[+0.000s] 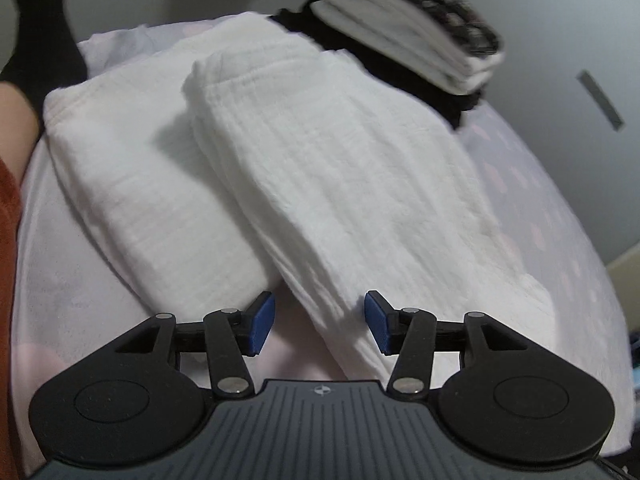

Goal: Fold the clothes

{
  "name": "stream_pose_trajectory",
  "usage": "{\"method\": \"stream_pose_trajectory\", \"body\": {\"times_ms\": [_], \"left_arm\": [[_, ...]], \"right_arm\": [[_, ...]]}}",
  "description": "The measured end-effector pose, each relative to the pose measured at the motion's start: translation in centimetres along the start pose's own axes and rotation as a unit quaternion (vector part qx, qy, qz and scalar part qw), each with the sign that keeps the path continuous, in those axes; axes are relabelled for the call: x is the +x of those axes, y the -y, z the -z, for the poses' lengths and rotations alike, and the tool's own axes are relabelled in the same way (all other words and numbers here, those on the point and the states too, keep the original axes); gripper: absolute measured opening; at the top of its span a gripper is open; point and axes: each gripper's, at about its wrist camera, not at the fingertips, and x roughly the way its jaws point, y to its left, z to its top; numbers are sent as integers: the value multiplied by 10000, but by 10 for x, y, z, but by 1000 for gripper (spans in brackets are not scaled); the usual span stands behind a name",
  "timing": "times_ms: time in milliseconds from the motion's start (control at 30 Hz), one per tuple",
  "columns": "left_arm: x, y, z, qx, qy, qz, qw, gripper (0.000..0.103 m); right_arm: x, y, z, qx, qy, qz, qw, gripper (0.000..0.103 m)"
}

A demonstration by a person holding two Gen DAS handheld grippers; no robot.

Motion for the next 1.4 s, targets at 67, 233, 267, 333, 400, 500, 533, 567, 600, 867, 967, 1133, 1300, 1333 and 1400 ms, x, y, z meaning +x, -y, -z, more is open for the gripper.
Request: {"method": "stream_pose_trajectory", "body": {"times_ms": [67,233,267,333,400,500,533,567,600,867,967,1133,1300,1333,1400], "left_arm": [[10,-2,3,-115,50,-14,9999,58],[24,6,4,-176,315,-82,9993,58],[26,8,3,-172,350,-97,9992,54],[30,10,2,-244,387,-83,9989,36],[30,9,1,-321,427,43,9986,19],[27,13,0,-220,463,40,9987,14],[24,15,1,-141,473,22,9988,14],[21,17,1,-65,462,14,9989,14],[17,19,3,-3,444,34,9990,13],[-25,26,35,222,103,247,9994,12],[-41,26,58,301,-97,382,9988,12],[-67,30,108,522,-501,620,9954,12],[-85,39,156,982,-762,643,9902,12],[-87,41,162,1092,-789,620,9889,12],[-86,44,169,1245,-861,583,9868,13]], "right_arm": [[8,2,-1,84,-44,38,9999,45],[27,0,-2,155,-11,16,9999,45],[30,-2,-2,137,3,-19,9999,45],[36,-7,-1,86,29,-65,9999,33],[39,-12,0,45,66,-30,10000,15],[33,-20,1,-38,268,-23,9996,11],[27,-24,1,-85,383,-28,9992,11],[20,-27,1,-91,460,-65,9989,11],[12,-29,1,-95,535,-104,9985,10],[-60,-26,20,103,813,-221,9964,9],[-89,-12,38,279,798,-154,9963,8],[-145,18,60,641,802,47,9947,8],[-199,51,92,997,819,307,9912,8],[-205,57,98,1040,798,358,9907,8],[-209,69,109,1113,764,505,9896,8]]}}
